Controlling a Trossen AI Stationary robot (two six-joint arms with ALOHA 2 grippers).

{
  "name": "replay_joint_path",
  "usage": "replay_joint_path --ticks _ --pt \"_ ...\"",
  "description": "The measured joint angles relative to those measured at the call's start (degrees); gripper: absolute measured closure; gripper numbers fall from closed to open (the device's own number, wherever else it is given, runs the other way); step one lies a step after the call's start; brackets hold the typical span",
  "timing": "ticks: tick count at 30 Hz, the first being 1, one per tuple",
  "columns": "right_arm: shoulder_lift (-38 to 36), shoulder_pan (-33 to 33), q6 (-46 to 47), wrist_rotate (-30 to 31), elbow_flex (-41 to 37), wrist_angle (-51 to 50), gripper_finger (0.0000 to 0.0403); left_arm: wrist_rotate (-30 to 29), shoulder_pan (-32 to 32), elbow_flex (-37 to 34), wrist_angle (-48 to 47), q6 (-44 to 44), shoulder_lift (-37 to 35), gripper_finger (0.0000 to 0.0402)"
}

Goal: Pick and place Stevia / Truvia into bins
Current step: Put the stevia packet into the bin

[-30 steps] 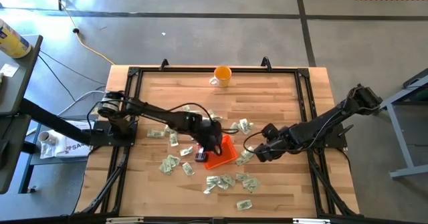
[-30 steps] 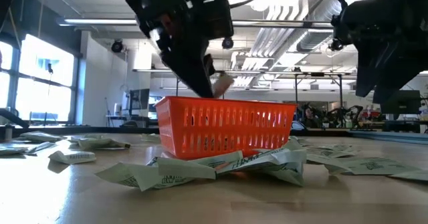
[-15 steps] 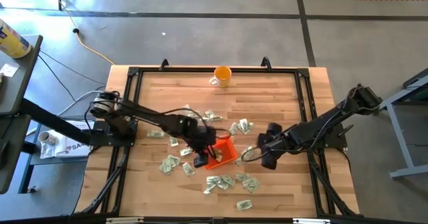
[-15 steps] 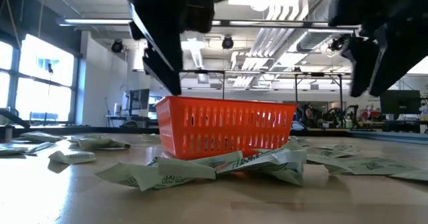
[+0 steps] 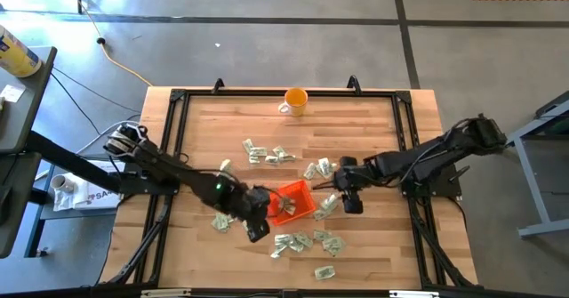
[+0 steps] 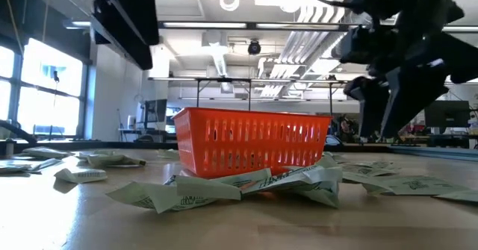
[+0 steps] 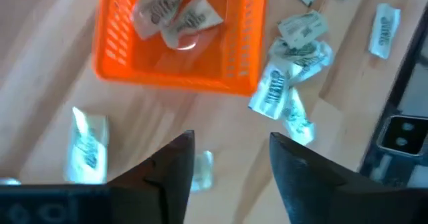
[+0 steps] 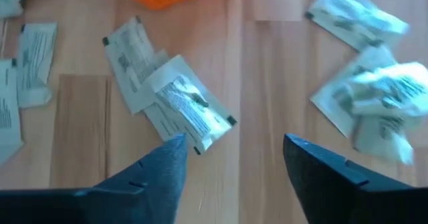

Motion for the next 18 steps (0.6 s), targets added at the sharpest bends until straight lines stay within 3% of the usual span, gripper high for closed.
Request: replay_joint_path --ticks 4,8,13,18 --pt "3.94 -0.16 -5.71 -2.50 -0.04 0.95 0.0192 -3.25 -2.67 0.00 -1.15 -7.42 0.00 0.0205" --pt "7.49 1.44 -9.57 -1.85 0.85 1.43 0.0187 -5.35 -4.63 0.00 -2.44 -12.69 0.00 0.0215" --pt "11.69 1.70 -12.86 -0.93 4.16 1.68 0.0176 -6.44 -5.04 0.00 -2.92 -15.03 0.00 0.0218" --pt "15.05 0.85 -14.70 -4.15 6.56 1.44 0.0185 -6.60 -4.88 0.00 -2.93 -15.02 0.00 0.0220"
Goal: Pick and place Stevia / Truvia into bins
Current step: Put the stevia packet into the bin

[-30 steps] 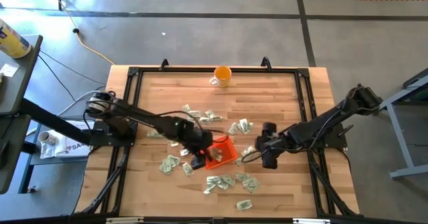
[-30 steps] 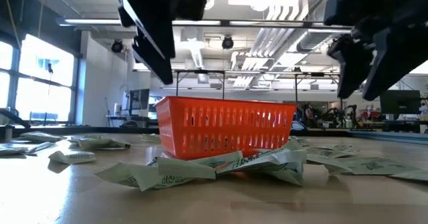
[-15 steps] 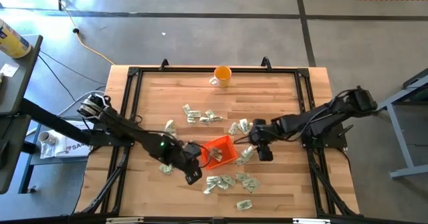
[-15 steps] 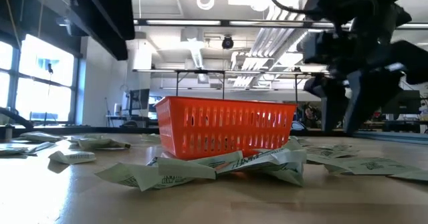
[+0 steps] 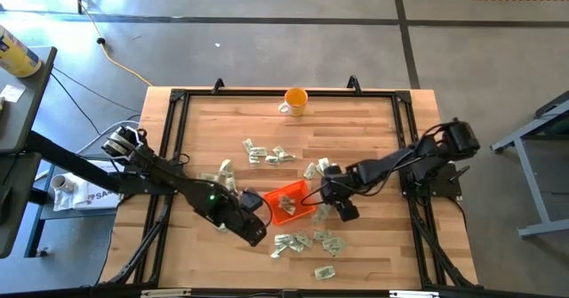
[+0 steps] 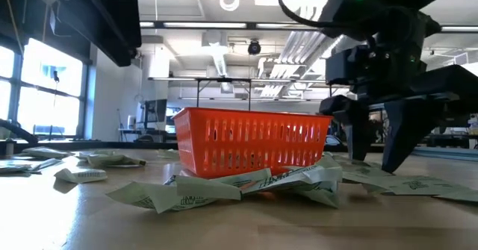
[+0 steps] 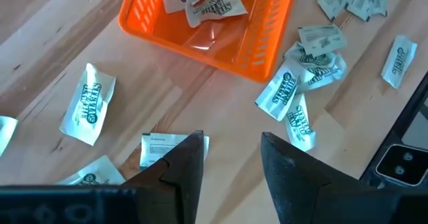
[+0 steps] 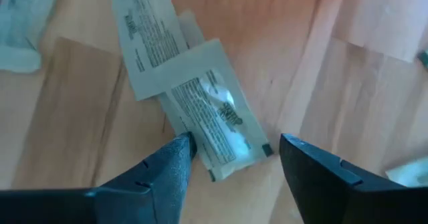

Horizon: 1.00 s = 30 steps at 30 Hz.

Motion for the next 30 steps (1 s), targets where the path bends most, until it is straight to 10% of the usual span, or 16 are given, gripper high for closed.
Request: replay_joint_path --ticks 21,30 --pt "1.01 -3.73 5.17 -2.77 5.87 -13.00 0.0391 -0.09 -0.01 0.00 -1.13 0.44 0.00 0.0218" --pt "-4.67 -3.57 10.94 -0.25 12.46 -16.32 0.0397 -0.26 -0.01 0.00 -1.45 0.44 0.00 0.0218"
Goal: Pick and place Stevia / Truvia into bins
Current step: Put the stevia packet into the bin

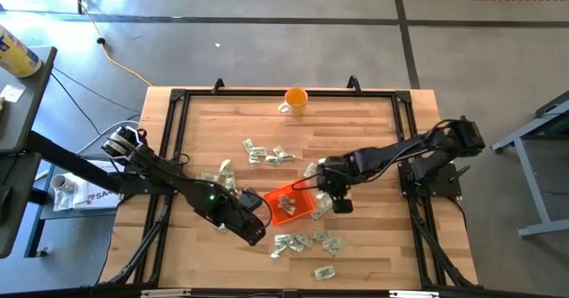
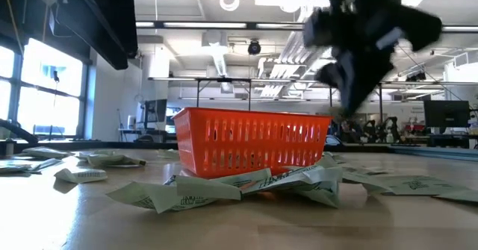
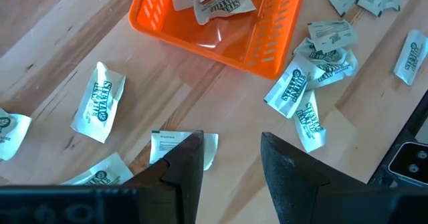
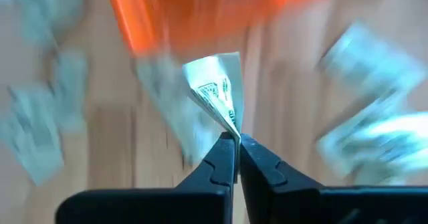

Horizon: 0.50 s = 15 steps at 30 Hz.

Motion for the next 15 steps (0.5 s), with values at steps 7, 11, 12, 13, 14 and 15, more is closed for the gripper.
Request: replay_joint_path --ticks 7,11,12,13,14,15 --pt "0.81 -0.77 -1.14 -4.12 10.02 5.11 0.0386 -3.88 0.00 0.00 -1.24 -0.18 -0.21 0.0218" --pt "7.03 -0.78 -1.55 -5.63 12.99 7.41 0.0378 -6.01 -0.84 -0.01 -8.32 -4.01 -2.88 0.0218" --pt "8.74 -0.76 -1.77 -5.60 13.69 7.16 0.0372 -7.17 -1.35 -0.02 -11.11 -5.70 -4.03 0.0218" --pt "10.05 -0.75 -1.86 -5.49 14.33 6.99 0.0362 -8.55 -1.84 -0.02 -13.80 -7.57 -5.38 0.0218" --pt "11.16 -0.67 -1.87 -5.32 14.99 7.01 0.0351 -9.70 -2.45 -0.02 -16.36 -9.71 -6.89 0.0218" --pt "12.01 -0.51 -1.88 -4.98 15.65 7.01 0.0337 -10.66 -2.94 0.00 -18.84 -11.91 -8.46 0.0218"
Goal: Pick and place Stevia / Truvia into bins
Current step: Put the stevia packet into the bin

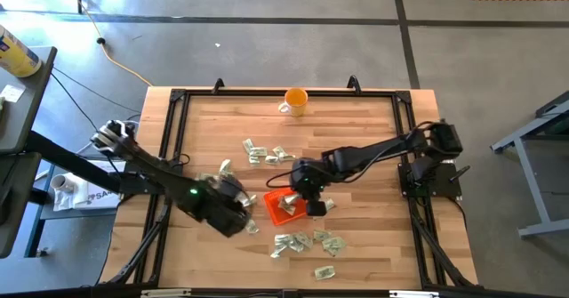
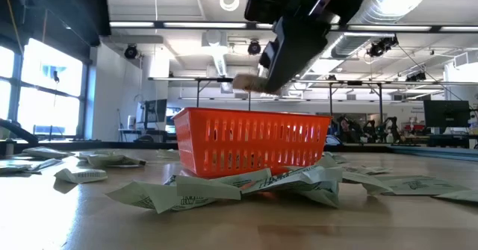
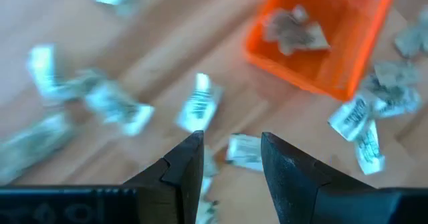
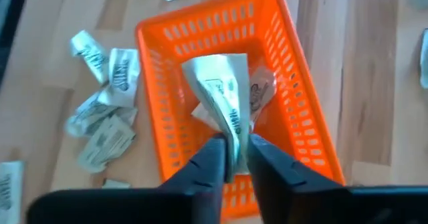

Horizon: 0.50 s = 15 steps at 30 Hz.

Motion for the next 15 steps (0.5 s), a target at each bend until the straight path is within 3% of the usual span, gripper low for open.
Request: replay_joint_path --ticks 5,9,12,15 --pt "0.75 0.34 -1.12 5.53 2.12 -0.02 0.0245 0.70 -0.81 -1.91 -12.10 -8.00 -6.08 0.0218" --pt "-0.39 0.31 -1.28 12.12 3.90 -2.75 0.0161 6.42 1.90 -6.83 -19.06 -9.74 -7.79 0.0218" --pt "-1.27 0.26 -0.14 16.03 4.91 -7.40 0.0106 10.76 4.66 -11.13 -18.47 -3.10 -8.46 0.0218" --pt "-2.06 0.31 0.72 16.25 4.91 -11.89 0.0071 13.48 7.32 -15.31 -15.12 7.38 -8.46 0.0218"
